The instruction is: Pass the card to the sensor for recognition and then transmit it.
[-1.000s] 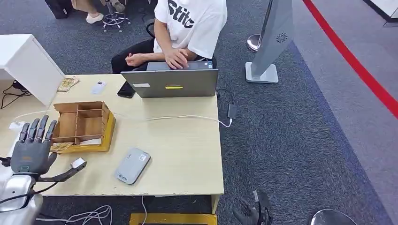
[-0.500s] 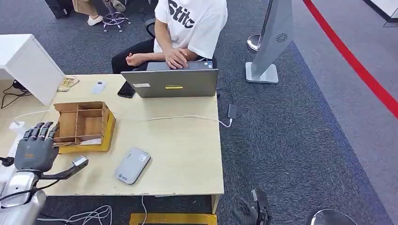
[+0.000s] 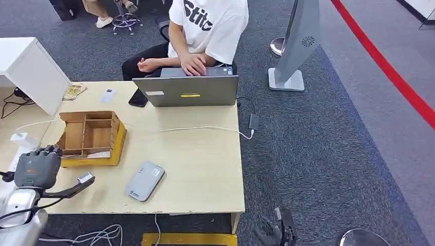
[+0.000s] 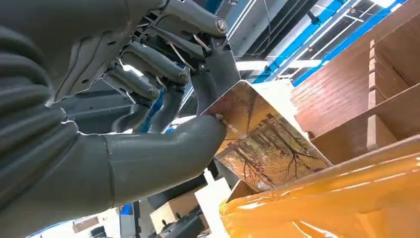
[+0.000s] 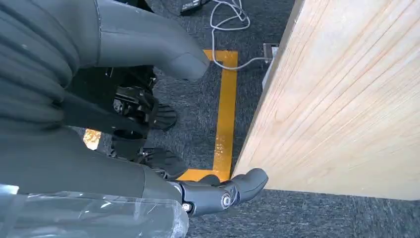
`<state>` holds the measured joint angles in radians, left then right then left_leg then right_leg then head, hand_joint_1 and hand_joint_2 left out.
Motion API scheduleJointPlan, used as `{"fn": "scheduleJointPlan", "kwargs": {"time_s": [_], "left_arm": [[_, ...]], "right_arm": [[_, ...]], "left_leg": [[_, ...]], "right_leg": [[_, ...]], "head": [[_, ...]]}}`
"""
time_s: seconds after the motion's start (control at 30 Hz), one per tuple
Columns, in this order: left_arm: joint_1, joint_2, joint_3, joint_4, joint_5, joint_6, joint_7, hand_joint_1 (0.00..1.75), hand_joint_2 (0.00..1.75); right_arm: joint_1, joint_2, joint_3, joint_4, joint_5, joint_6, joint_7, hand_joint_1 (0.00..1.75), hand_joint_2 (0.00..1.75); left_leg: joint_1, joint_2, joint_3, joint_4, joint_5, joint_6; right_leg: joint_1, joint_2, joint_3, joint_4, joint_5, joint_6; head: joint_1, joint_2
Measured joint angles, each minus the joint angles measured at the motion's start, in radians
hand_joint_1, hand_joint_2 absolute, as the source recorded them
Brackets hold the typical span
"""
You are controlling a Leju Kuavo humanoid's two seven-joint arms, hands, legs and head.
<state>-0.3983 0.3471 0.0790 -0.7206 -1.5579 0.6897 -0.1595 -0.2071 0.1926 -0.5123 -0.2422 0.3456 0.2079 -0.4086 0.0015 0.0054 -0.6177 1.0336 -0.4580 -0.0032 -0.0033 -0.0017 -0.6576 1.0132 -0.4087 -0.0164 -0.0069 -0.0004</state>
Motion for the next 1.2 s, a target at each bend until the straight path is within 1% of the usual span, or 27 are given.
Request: {"fn": "scheduleJointPlan", "kwargs": {"time_s": [0.13, 0.23, 0.3, 0.4, 0.5, 0.6, 0.63, 0.67, 0.7, 0.73, 0.77, 0.83, 0.97, 1.07, 1.2], "left_arm": [[0.000, 0.002, 0.004, 0.008, -0.003, 0.000, -0.005, 1.75, 1.75], [-0.001, 0.002, 0.015, 0.008, -0.004, 0.000, -0.028, 1.75, 1.75], [-0.001, 0.002, 0.025, -0.008, 0.010, 0.001, -0.066, 1.75, 1.75], [-0.026, -0.007, 0.053, -0.056, 0.042, 0.001, -0.158, 1.75, 1.75], [-0.070, -0.015, 0.075, -0.077, 0.048, 0.003, -0.177, 1.75, 1.75], [-0.088, -0.021, 0.084, -0.094, 0.049, 0.003, -0.182, 1.75, 1.75], [-0.091, -0.024, 0.087, -0.100, 0.061, 0.003, -0.202, 1.75, 1.75], [-0.092, -0.029, 0.089, -0.118, 0.079, 0.004, -0.237, 1.75, 1.75], [-0.101, -0.038, 0.091, -0.141, 0.096, 0.004, -0.273, 1.75, 1.75], [-0.120, -0.050, 0.091, -0.156, 0.108, 0.004, -0.294, 1.75, 1.75], [-0.147, -0.062, 0.090, -0.164, 0.120, 0.003, -0.290, 1.75, 1.75], [-0.212, -0.080, 0.070, -0.177, 0.148, -0.004, -0.254, 1.75, 1.75], [-0.320, -0.110, -0.028, -0.225, 0.187, -0.049, -0.171, 1.75, 1.75], [-0.364, -0.129, -0.093, -0.235, 0.187, -0.057, -0.141, 1.75, 1.75], [-0.386, -0.138, -0.141, -0.235, 0.192, -0.046, -0.127, 1.75, 1.75]], "right_arm": [[0.000, 0.000, 0.000, 0.000, -0.004, 0.000, 0.000, 0.00, 1.75], [0.000, 0.000, 0.000, 0.000, -0.008, 0.000, 0.000, 0.00, 1.75], [0.000, 0.000, 0.001, 0.000, -0.008, 0.000, 0.000, 0.00, 1.75], [0.000, 0.000, 0.003, 0.000, -0.010, -0.003, 0.004, 0.00, 1.75], [-0.002, 0.001, 0.010, 0.000, -0.012, -0.003, 0.005, 0.00, 1.75], [-0.001, 0.001, 0.017, 0.000, -0.012, -0.003, 0.006, 0.00, 1.75], [-0.001, 0.001, 0.018, 0.000, -0.014, -0.003, 0.006, 0.00, 1.75], [-0.001, 0.001, 0.018, 0.000, -0.018, -0.004, 0.006, 0.00, 1.75], [-0.001, 0.001, 0.018, 0.000, -0.020, -0.010, 0.006, 0.00, 1.75], [-0.001, 0.001, 0.018, 0.000, -0.022, -0.013, 0.006, 0.00, 1.75], [-0.003, 0.001, 0.018, 0.000, -0.023, -0.016, 0.006, 0.00, 1.75], [-0.004, 0.001, 0.020, 0.000, -0.024, -0.016, 0.006, 0.00, 1.75], [-0.006, 0.001, 0.023, 0.000, -0.027, -0.018, 0.008, 0.00, 1.75], [-0.008, 0.002, 0.024, 0.000, -0.027, -0.018, 0.008, 0.00, 1.75], [-0.008, 0.002, 0.025, 0.000, -0.027, -0.018, 0.008, 0.00, 1.75]], "left_leg": [[0.000, 0.000, 0.000, 0.000, 0.000, 0.000], [0.000, 0.000, 0.000, 0.000, 0.000, 0.000], [0.000, 0.000, 0.000, 0.000, 0.000, 0.000], [0.000, -0.001, 0.000, 0.000, 0.001, 0.000], [0.000, -0.001, -0.001, 0.000, 0.001, 0.001], [0.000, 0.000, 0.000, 0.000, 0.001, 0.001], [0.000, 0.000, 0.000, 0.000, 0.001, 0.000], [0.000, 0.000, 0.000, 0.001, 0.001, 0.000], [0.000, -0.001, 0.000, 0.001, 0.002, 0.000], [0.000, -0.003, -0.002, 0.001, 0.003, 0.001], [0.000, -0.005, -0.002, 0.001, 0.003, 0.000], [0.000, -0.005, -0.003, 0.001, 0.003, 0.000], [0.000, -0.005, -0.003, 0.001, 0.003, 0.000], [0.000, -0.003, -0.003, 0.001, 0.003, 0.000], [0.000, -0.003, -0.003, 0.001, 0.003, 0.000]], "right_leg": [[0.000, 0.000, 0.000, 0.000, 0.000, 0.000], [0.000, 0.000, 0.000, 0.000, 0.000, 0.000], [0.000, 0.000, -0.001, 0.000, 0.000, 0.000], [0.000, -0.001, -0.001, 0.000, 0.000, 0.000], [0.000, -0.002, 0.000, 0.000, 0.001, 0.000], [0.000, -0.001, 0.000, 0.000, 0.001, 0.000], [0.000, -0.001, -0.001, 0.000, 0.001, 0.000], [0.000, 0.000, -0.001, 0.000, 0.001, 0.000], [0.000, -0.001, -0.002, 0.000, 0.001, 0.000], [0.000, -0.003, -0.002, 0.000, 0.001, 0.000], [0.000, -0.005, -0.002, 0.000, 0.001, 0.000], [0.000, -0.005, -0.002, 0.000, 0.002, 0.001], [0.000, -0.005, -0.002, 0.000, 0.004, 0.000], [0.000, -0.004, -0.002, 0.000, 0.004, 0.000], [0.000, -0.003, -0.002, 0.000, 0.004, 0.000]], "head": [[0.000, 0.000], [0.000, 0.000], [0.000, 0.000], [0.000, 0.000], [0.000, 0.000], [0.000, 0.000], [0.000, 0.000], [0.000, 0.000], [0.000, 0.000], [0.000, 0.000], [0.000, 0.000], [0.000, 0.000], [0.000, 0.000], [0.000, 0.000], [0.000, 0.000]]}}
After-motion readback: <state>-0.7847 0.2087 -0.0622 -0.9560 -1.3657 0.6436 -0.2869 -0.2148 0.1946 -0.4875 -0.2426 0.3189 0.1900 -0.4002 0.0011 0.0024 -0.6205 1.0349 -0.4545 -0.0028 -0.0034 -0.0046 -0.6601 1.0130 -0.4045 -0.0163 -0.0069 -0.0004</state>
